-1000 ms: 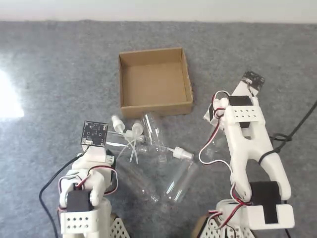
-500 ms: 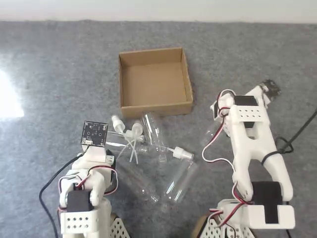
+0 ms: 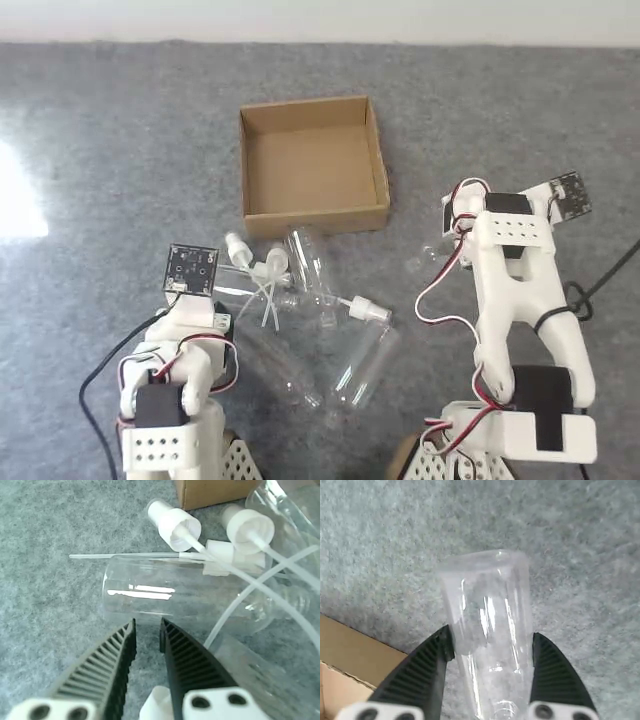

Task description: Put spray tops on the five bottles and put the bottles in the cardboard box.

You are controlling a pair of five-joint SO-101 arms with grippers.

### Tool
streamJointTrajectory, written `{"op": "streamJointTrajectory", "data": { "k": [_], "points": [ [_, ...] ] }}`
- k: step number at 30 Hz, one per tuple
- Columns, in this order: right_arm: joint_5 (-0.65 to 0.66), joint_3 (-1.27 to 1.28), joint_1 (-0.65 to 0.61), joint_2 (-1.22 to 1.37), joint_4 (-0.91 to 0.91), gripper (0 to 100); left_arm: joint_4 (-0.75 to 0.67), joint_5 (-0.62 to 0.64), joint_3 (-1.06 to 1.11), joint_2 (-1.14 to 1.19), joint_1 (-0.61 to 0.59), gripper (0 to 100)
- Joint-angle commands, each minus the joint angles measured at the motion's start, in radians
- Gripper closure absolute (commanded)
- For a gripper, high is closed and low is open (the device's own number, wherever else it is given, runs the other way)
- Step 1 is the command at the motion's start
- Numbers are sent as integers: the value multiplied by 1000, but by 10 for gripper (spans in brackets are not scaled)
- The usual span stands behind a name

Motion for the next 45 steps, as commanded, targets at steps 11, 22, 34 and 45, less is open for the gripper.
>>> {"op": "streamJointTrajectory", "data": {
  "k": [11,22,34,45],
  "points": [
    [-23,-51,7,-51,-13,857,5,9,-2,-18,0,927],
    [-155,-49,50,-50,-4,857,5,9,-2,-18,0,927],
    [-186,-49,85,-48,-13,861,5,9,-2,-18,0,927],
    [-184,-49,94,-48,-5,857,5,9,-2,-18,0,927]
  ]
}}
